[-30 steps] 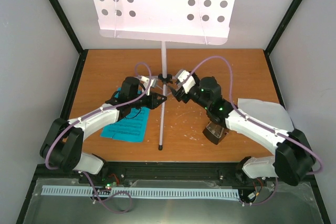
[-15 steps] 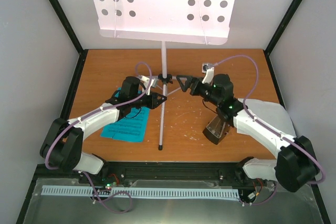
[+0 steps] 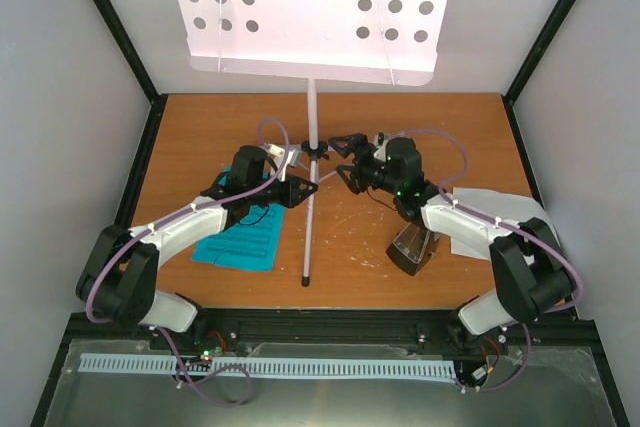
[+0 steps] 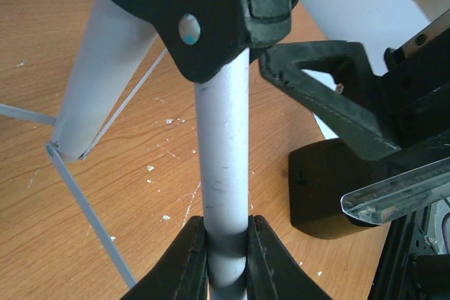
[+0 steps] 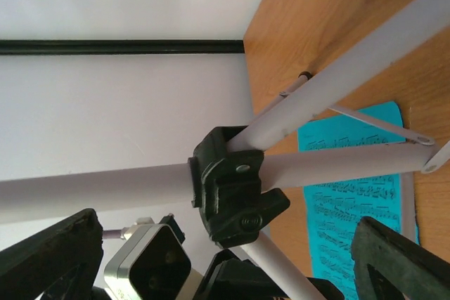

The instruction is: Pack up the instrument practice props

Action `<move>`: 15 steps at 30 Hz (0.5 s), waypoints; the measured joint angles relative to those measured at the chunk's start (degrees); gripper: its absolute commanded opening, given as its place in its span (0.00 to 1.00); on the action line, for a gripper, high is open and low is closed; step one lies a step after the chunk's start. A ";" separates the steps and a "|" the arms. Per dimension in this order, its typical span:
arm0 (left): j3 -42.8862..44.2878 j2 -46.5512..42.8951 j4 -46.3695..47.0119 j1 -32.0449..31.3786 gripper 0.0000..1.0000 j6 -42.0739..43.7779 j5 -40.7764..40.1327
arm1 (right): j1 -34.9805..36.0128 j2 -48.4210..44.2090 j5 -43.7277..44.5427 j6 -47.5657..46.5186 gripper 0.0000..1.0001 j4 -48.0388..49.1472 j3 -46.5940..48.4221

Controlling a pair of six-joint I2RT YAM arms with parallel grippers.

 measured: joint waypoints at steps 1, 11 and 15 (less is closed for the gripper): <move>0.00 0.00 0.00 0.00 0.00 0.00 0.00 | 0.00 0.55 -0.11 1.16 0.92 0.50 0.00; 0.00 0.00 0.02 0.00 0.00 -0.35 0.04 | 0.09 5.01 -1.11 7.54 0.69 4.57 2.49; 0.00 0.00 0.02 0.00 0.00 -0.37 0.04 | 0.46 5.44 -0.87 8.85 0.60 4.72 2.58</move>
